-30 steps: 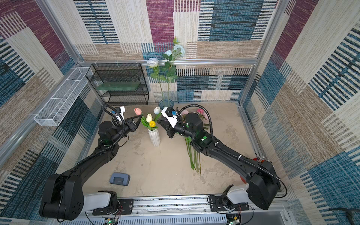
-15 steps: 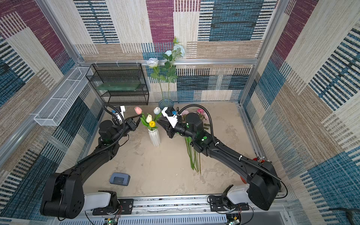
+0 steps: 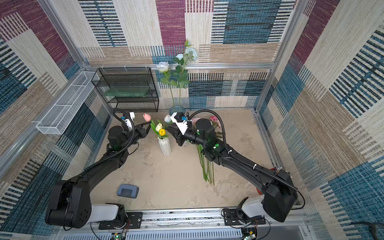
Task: Pick out pink flowers from the vase
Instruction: Pick up the flower from the vase.
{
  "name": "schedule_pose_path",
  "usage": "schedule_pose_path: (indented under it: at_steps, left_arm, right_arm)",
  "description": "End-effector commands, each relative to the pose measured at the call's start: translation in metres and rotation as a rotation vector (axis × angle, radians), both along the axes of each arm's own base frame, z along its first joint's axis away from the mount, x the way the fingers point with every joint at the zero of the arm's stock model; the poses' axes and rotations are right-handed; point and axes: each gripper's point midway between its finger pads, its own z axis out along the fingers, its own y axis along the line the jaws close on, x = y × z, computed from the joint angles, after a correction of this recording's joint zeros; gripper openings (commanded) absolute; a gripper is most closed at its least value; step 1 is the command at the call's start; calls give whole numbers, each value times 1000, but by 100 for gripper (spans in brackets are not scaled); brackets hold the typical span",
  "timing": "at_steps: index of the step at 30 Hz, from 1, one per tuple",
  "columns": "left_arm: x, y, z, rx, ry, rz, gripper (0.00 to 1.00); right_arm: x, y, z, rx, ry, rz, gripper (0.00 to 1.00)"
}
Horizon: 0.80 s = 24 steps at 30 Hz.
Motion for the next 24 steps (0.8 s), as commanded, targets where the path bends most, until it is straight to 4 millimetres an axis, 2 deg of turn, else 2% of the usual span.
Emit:
schedule_pose_path:
  at_steps: [1,3,7,12,14,24]
  left_arm:
    - [-4,-5,14,63,-27,-35,5]
    - [0,-6,19,84,-32,-46,1]
    - [0,-6,12,44,-12,-43,0]
    - [-13,-3,25,76,-67,-32,0]
    - [-17,0,37,87,-94,-16,0]
    - [-35,16,119,89,-236,75,0]
  right_arm:
    - [-5,-6,17,42,-5,-25,19]
    - [-7,-8,20,43,-22,-35,19]
    - [-8,-12,19,60,-20,-59,19]
    - [-9,-12,23,54,-39,-61,19]
    - [-8,-12,26,47,-44,-63,19]
    - [-19,-23,47,55,-96,-76,20]
